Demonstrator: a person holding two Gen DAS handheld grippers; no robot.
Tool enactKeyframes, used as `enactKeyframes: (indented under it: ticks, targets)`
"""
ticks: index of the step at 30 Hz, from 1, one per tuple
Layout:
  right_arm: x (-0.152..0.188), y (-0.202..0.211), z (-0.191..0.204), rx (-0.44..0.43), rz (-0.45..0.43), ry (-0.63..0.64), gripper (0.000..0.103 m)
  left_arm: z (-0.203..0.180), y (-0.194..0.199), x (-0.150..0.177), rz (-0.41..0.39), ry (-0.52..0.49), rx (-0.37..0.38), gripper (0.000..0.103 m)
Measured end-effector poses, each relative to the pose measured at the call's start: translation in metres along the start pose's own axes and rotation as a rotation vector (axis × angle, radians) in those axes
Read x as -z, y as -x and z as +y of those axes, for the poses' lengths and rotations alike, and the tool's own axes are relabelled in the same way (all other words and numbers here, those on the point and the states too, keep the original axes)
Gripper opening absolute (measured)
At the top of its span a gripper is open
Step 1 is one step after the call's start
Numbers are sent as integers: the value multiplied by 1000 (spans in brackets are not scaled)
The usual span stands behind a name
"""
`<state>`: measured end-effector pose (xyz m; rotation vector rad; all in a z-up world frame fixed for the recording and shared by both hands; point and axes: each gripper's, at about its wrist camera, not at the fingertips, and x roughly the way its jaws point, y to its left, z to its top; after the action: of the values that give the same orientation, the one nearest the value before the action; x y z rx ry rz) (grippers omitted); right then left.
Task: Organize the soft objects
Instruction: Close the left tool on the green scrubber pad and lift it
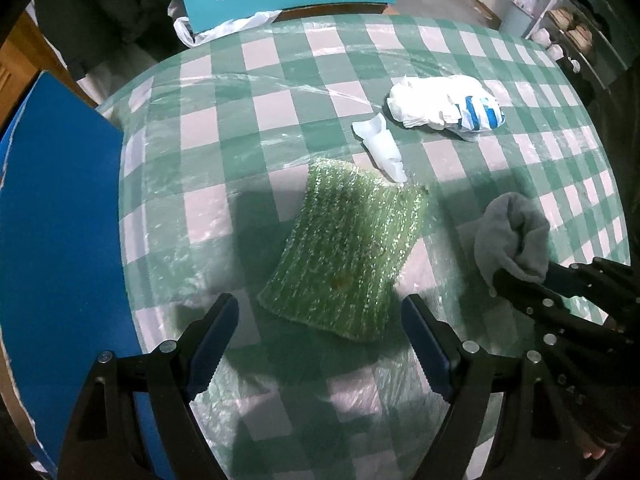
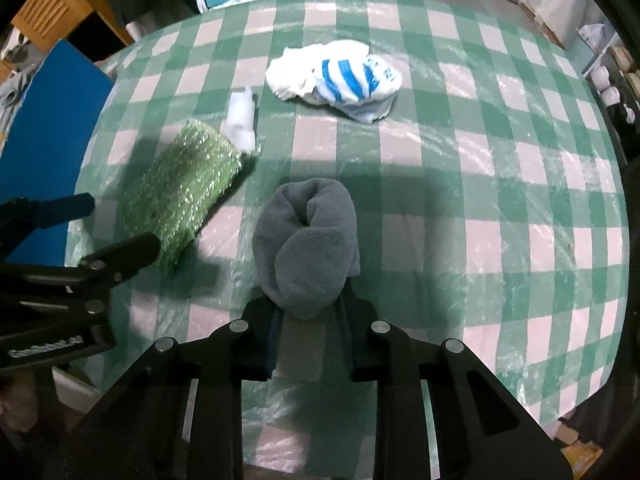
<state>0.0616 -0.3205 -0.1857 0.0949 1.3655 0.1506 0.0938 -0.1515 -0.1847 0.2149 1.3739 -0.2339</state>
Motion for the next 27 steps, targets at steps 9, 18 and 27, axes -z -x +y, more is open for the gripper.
enactKeyframes:
  ticks: [9, 18, 27]
  targets:
    - [-2, -4, 1, -4, -13, -24, 22, -5, -14, -11, 13, 5, -16, 85]
    - [-10, 5, -19, -9, -17, -33, 22, -10, -24, -14, 22, -6, -23, 85]
    - [-23, 7, -13, -11, -27, -30, 22, -17, -23, -12, -1, -33, -47, 59]
